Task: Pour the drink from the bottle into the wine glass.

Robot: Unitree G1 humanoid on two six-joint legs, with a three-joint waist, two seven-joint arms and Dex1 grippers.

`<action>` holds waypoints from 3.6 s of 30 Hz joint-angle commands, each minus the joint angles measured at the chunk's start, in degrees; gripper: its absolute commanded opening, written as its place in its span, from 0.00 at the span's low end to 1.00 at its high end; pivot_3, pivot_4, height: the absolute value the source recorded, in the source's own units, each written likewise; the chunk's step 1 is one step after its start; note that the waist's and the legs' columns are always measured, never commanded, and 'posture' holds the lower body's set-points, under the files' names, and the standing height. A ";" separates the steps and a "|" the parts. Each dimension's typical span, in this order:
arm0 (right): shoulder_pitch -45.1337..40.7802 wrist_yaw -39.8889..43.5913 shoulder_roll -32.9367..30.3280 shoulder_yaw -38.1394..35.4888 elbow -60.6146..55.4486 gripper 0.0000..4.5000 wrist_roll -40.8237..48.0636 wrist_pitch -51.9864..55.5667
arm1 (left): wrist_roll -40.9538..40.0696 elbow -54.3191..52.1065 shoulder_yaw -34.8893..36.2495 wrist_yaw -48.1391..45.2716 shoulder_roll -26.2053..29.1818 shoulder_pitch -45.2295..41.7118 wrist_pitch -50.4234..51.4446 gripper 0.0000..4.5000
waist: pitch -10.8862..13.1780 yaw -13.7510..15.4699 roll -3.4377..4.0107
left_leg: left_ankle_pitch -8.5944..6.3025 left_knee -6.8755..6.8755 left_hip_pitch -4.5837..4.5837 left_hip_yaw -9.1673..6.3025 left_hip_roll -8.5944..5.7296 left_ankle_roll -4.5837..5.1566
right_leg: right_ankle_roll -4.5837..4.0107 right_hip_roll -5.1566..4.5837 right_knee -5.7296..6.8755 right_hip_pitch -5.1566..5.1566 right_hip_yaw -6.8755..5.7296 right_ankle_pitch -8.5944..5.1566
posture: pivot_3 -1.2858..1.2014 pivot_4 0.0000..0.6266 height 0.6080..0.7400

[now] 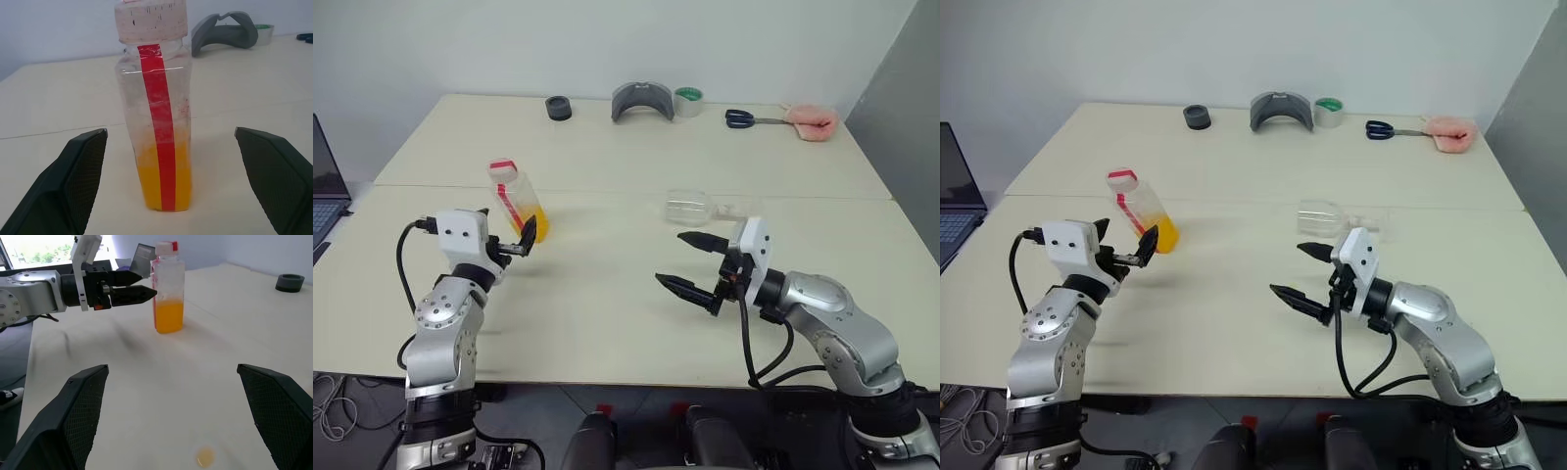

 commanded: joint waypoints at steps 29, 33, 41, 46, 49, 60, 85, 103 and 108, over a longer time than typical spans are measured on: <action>-5.86 -1.79 1.76 -0.36 0.97 1.00 -0.50 2.28 | 2.69 23.11 -2.82 -6.39 4.75 -20.33 -5.01 1.00 | 0.00 -0.07 0.00 | 0.01 0.02 -0.07 -0.04 -0.01 -0.01 | 0.00 -0.02 0.01 -0.08 -0.04 0.00 | 0.52 0.24 1.00; -5.94 -1.58 1.68 -0.25 1.20 1.00 -0.75 2.12 | 2.78 24.87 -2.53 -6.73 4.96 -21.43 -6.07 1.00 | 0.00 -0.07 0.00 | 0.01 0.02 -0.07 -0.04 -0.02 -0.01 | 0.00 -0.02 0.02 -0.08 -0.04 0.00 | 0.52 0.24 1.00; -5.97 -1.28 1.87 -0.24 1.35 1.00 -1.18 1.93 | 2.50 27.49 -2.34 -7.85 5.81 -22.48 -6.73 1.00 | 0.00 -0.07 0.00 | 0.01 0.02 -0.09 -0.05 -0.02 -0.01 | 0.00 -0.02 0.02 -0.09 -0.05 0.00 | 0.52 0.24 1.00; -6.12 -1.38 2.15 -0.38 1.52 1.00 -1.37 1.74 | 2.51 27.98 -2.56 -8.15 5.70 -22.90 -6.93 0.86 | 0.00 -0.07 0.00 | 0.01 0.03 -0.10 -0.06 -0.02 -0.01 | 0.00 -0.02 0.02 -0.10 -0.06 0.00 | 0.52 0.24 1.00; -6.00 -1.38 2.23 -0.47 1.38 1.00 -1.44 1.85 | 2.37 27.90 -2.47 -8.23 5.51 -22.77 -6.97 0.66 | 0.00 -0.08 0.00 | 0.01 0.03 -0.09 -0.06 -0.02 -0.01 | 0.00 -0.02 0.02 -0.10 -0.06 0.00 | 0.52 0.24 1.00; -6.27 -1.46 2.49 -0.82 1.34 1.00 -1.25 1.76 | 0.94 24.24 -1.54 -7.48 4.05 -19.94 -6.02 0.41 | 0.00 -0.10 0.00 | 0.01 0.03 -0.10 -0.06 -0.02 -0.01 | 0.00 -0.02 0.02 -0.10 -0.05 0.00 | 0.52 0.24 1.00; -9.61 -14.26 1.60 -7.47 -10.54 1.00 7.87 17.67 | -4.29 18.30 -21.43 -37.68 -6.55 -26.14 -5.12 0.40 | 0.02 -0.17 0.00 | 0.01 0.08 -0.20 -0.06 -0.06 -0.01 | -0.01 -0.02 0.02 -0.12 -0.08 0.00 | 0.52 0.24 1.00; -15.47 -22.04 10.48 0.42 -2.77 1.00 -3.15 13.53 | -2.78 24.11 -23.52 -45.24 -9.07 -30.05 -9.61 0.40 | 0.03 -0.18 0.01 | 0.01 0.08 -0.26 -0.11 -0.07 0.00 | -0.01 -0.01 0.03 -0.18 -0.09 0.00 | 0.52 0.24 1.00; -15.23 -21.36 10.72 1.27 -1.59 0.96 -4.98 12.08 | -2.75 23.53 -23.52 -45.42 -8.54 -29.54 -9.44 0.40 | 0.03 -0.18 0.02 | 0.01 0.08 -0.26 -0.11 -0.07 0.00 | -0.01 -0.01 0.03 -0.18 -0.09 0.00 | 0.52 0.24 1.00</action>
